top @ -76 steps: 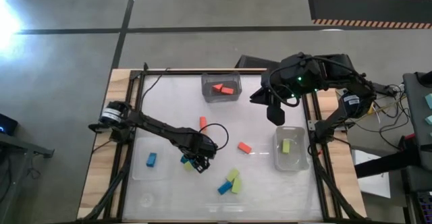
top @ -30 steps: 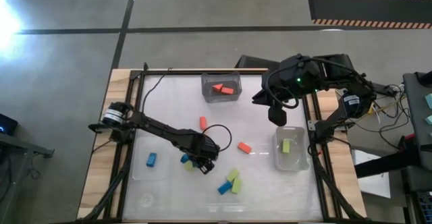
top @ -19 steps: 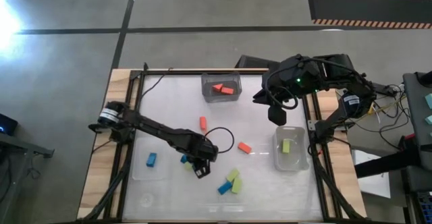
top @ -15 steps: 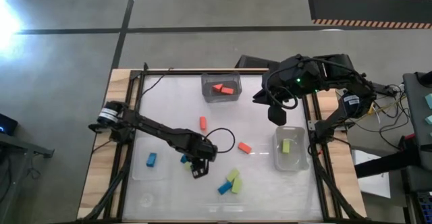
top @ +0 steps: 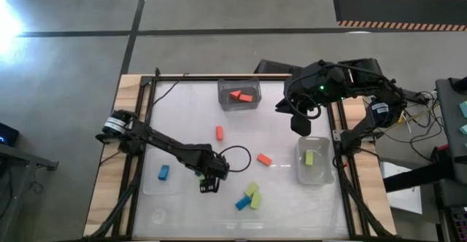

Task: Sort & place blocks by color
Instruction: Put the blue block into the white bin

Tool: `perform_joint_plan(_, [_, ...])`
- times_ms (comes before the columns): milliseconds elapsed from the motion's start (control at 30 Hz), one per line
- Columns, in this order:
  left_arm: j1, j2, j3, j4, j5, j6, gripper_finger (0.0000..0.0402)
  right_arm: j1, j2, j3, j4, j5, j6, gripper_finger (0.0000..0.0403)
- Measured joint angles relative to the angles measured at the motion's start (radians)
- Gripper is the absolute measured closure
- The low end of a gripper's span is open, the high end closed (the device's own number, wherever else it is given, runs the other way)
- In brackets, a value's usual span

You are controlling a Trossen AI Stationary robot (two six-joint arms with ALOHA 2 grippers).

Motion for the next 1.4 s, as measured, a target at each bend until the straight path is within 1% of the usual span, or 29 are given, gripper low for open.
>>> perform_joint_plan(200, [0.0, 0.0, -0.014, 0.056, 0.004, -0.009, 0.0107, 0.0, 0.0, 0.0, -0.001, 0.0, -0.005, 0.036])
perform_joint_plan(300, [0.004, 0.0, -0.032, 0.095, 0.006, -0.038, 0.0107, 0.0, 0.0, 0.0, -0.001, 0.001, -0.009, 0.036])
perform_joint_plan(433, [0.006, 0.0, -0.069, 0.132, 0.036, -0.084, 0.0107, 0.0, 0.0, 0.0, -0.003, 0.001, -0.01, 0.036])
perform_joint_plan(567, [0.007, 0.001, -0.083, 0.139, 0.053, -0.087, 0.0107, 0.0, 0.0, 0.0, -0.003, 0.002, -0.012, 0.036])
perform_joint_plan(700, [0.007, 0.002, -0.098, 0.182, 0.053, -0.087, 0.0111, 0.0, 0.0, 0.0, -0.003, 0.021, -0.012, 0.036])
perform_joint_plan(833, [0.007, 0.002, -0.112, 0.207, 0.052, -0.087, 0.0133, 0.0, 0.0, 0.0, -0.004, 0.025, -0.012, 0.036])
perform_joint_plan(1167, [0.008, 0.002, -0.12, 0.208, 0.05, -0.088, 0.0228, 0.0, 0.0, 0.0, -0.004, 0.025, -0.012, 0.036])
perform_joint_plan(1267, [0.008, 0.001, -0.117, 0.208, 0.055, -0.09, 0.024, 0.0, 0.0, 0.0, -0.004, 0.025, -0.012, 0.036])
perform_joint_plan(1400, [0.007, -0.008, -0.107, 0.196, 0.068, -0.091, 0.0239, 0.0, 0.0, 0.0, -0.004, 0.025, -0.012, 0.036])
